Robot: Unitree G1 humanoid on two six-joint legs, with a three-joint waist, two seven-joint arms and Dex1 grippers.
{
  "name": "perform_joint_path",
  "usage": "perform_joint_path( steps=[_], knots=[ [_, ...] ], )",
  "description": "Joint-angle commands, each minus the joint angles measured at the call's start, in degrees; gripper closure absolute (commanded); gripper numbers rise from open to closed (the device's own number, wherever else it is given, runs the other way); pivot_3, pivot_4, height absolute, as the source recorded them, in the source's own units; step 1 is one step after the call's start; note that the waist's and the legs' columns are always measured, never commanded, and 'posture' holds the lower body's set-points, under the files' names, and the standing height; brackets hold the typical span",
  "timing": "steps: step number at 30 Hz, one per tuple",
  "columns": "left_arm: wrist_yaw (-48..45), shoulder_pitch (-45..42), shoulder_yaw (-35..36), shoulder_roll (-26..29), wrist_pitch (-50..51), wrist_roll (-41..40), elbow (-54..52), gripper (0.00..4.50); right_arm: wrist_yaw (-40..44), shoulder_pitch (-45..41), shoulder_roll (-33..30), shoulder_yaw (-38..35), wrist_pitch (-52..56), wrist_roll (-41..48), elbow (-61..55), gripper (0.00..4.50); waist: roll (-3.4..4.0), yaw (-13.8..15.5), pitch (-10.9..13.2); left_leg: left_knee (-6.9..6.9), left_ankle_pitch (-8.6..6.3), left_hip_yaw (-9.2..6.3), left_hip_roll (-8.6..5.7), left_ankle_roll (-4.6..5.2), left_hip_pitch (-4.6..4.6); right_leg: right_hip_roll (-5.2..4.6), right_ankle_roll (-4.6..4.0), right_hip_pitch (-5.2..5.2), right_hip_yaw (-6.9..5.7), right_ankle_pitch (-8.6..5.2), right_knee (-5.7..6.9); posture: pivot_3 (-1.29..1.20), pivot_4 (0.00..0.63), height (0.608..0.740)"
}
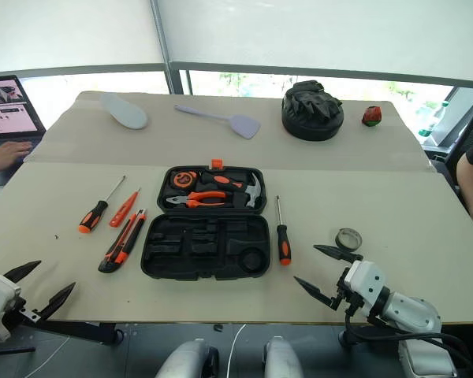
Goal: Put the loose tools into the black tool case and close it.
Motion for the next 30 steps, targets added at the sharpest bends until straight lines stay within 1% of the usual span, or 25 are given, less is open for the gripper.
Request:
perform_joint_path(
  steps=[1,5,10,13,15,18,20,22,24,26,28,30],
  knots=[
    [0.7,-0.4,0.4,0.2,1.5,-1.2,-1.2,0.00,-0.3,-0.9,0.0,0.0,-0.9,0.0,-0.5,0.07,0.00,0.0,0.0,0.00,0.00,0.00,0.00,0.00,0.00,0.00,0.00,0.00,0.00,0.00,0.00,0.00,0.150,0.740],
    [2.7,-1.8,1.3,-1.5,5.2,-3.9,-2.8,0.00,-0.6,-2.5,0.6,1.3,0.4,0.1,-1.2,0.07,0.01,0.0,0.0,0.00,0.00,0.00,0.00,0.00,0.00,0.04,0.01,-0.01,-0.01,0.00,0.01,0.00,0.150,0.740],
    [6.1,-0.9,5.4,-3.7,10.7,-8.6,-5.1,0.00,-2.1,-5.2,2.4,2.3,4.3,2.9,-5.4,0.07,0.01,-0.2,0.0,0.00,0.00,-0.02,0.02,0.00,-0.02,0.02,0.00,-0.02,0.00,0.01,0.01,0.00,0.150,0.740],
    [6.5,1.3,7.9,-4.2,17.5,-12.9,-6.3,0.00,-3.5,-7.4,3.9,2.3,6.6,4.8,-7.9,0.07,0.01,-0.3,0.0,0.00,-0.02,-0.03,0.04,-0.03,-0.02,-0.01,-0.01,-0.04,0.01,0.01,0.01,0.00,0.150,0.740],
    [9.7,3.1,10.8,-4.8,24.7,-16.2,-6.3,0.00,-4.9,-9.6,5.0,2.6,8.0,5.5,-9.3,0.07,0.01,-0.8,0.0,0.00,-0.03,-0.04,0.10,-0.05,-0.02,0.00,-0.01,-0.04,0.02,0.01,0.00,0.00,0.150,0.740],
    [10.9,4.9,14.0,-5.7,27.0,-18.3,-6.6,0.00,-6.4,-11.8,6.6,3.1,8.5,5.2,-10.4,0.07,0.00,-0.9,0.1,0.00,-0.04,-0.06,0.11,-0.05,-0.03,0.03,0.00,-0.08,0.00,0.01,0.01,0.00,0.150,0.740],
    [11.3,5.1,14.5,-5.4,29.3,-18.9,-7.8,0.00,-6.8,-12.4,7.1,3.4,8.6,4.8,-10.3,0.07,-0.02,-0.6,0.1,0.00,-0.05,-0.08,0.10,-0.06,-0.04,0.05,0.00,-0.10,-0.04,0.00,0.00,0.00,0.150,0.740],
    [11.4,4.9,14.4,-4.7,31.3,-19.2,-8.8,0.00,-7.0,-12.8,7.3,3.8,8.4,4.4,-10.0,0.07,0.00,0.0,0.1,0.01,-0.05,-0.16,0.02,-0.06,-0.04,0.09,-0.01,-0.29,-0.19,0.00,-0.01,0.00,0.150,0.740],
    [13.8,2.3,13.8,-2.2,38.3,-21.5,-11.3,0.00,-6.7,-13.1,7.4,4.3,8.4,4.4,-9.8,0.07,-0.02,0.5,0.1,0.03,-0.05,-0.15,-0.05,-0.06,-0.05,0.05,-0.01,-0.29,-0.19,0.00,-0.01,0.00,0.150,0.740],
    [15.4,-2.6,13.0,0.5,44.1,-25.1,-14.1,0.00,-6.5,-13.6,7.5,4.6,8.4,4.4,-9.8,0.07,-0.05,0.8,0.1,0.08,-0.04,-0.20,-0.05,-0.07,-0.07,0.05,-0.01,-0.26,-0.25,0.00,0.01,0.00,0.150,0.740],
    [16.4,-7.6,11.5,3.8,48.4,-26.2,-14.8,0.00,-6.5,-14.2,7.5,4.7,8.5,4.4,-9.7,0.07,0.02,1.0,0.2,0.12,-0.03,-0.26,-0.04,-0.09,-0.08,0.02,-0.02,-0.22,-0.41,0.01,0.05,0.00,0.150,0.740],
    [17.5,-14.5,7.8,8.6,54.0,-25.7,-12.5,0.00,-6.6,-15.0,7.6,5.0,8.5,4.4,-9.4,0.07,-0.01,0.8,0.2,0.12,-0.01,-0.29,-0.05,-0.12,-0.06,0.10,-0.07,-0.19,-0.42,0.05,0.07,0.00,0.150,0.740]
  ],
)
